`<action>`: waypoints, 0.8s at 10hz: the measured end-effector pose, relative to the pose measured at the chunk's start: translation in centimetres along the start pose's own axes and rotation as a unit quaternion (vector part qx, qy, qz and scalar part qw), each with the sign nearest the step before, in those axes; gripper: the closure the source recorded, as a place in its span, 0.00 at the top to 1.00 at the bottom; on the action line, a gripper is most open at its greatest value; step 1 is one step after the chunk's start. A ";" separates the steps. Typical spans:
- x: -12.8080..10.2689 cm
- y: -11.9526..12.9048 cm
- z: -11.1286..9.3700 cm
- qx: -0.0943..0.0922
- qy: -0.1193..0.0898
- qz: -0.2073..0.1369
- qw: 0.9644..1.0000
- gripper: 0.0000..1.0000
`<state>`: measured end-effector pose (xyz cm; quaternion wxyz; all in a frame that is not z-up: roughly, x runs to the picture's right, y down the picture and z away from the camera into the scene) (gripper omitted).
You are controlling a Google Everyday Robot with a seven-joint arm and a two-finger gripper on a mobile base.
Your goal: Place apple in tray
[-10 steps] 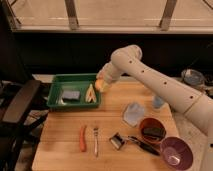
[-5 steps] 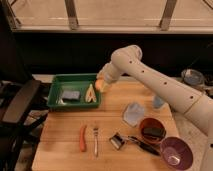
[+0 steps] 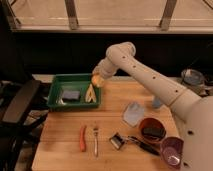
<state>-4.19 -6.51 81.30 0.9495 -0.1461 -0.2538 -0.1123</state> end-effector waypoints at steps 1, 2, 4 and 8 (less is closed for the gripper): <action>-0.2 -1.1 1.3 0.000 -0.005 -0.007 1.000 0.00; -0.4 -2.5 2.9 0.002 -0.009 -0.014 1.000 0.00; -1.0 -3.8 5.3 0.009 -0.012 -0.022 1.000 0.00; -2.9 -5.8 10.4 -0.003 -0.022 -0.041 0.999 0.15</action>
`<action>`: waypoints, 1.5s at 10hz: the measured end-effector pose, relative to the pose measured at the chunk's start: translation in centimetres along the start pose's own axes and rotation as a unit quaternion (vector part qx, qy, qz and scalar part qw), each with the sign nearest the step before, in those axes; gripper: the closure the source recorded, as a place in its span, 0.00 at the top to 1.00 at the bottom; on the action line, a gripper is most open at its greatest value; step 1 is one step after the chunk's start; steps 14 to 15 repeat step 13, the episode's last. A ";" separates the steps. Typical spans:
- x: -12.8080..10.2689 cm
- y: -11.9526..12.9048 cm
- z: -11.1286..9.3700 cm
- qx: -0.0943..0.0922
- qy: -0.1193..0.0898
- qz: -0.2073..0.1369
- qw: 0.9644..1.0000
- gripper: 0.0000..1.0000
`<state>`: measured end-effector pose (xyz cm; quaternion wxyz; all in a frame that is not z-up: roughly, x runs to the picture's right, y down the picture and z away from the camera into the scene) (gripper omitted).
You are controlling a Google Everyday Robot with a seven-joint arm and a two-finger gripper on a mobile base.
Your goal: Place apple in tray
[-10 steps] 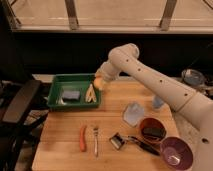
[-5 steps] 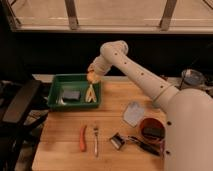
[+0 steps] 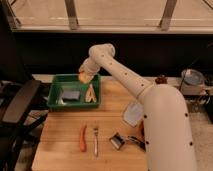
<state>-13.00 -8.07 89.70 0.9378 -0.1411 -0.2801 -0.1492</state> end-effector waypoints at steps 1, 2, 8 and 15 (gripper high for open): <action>0.1 -0.3 0.6 -0.001 -0.001 0.000 1.000 0.22; -0.2 -0.5 1.4 -0.004 -0.005 0.000 1.000 0.34; -0.1 0.1 3.4 0.003 -0.040 0.008 0.999 0.80; -0.1 0.0 3.4 0.003 -0.040 0.009 0.999 0.80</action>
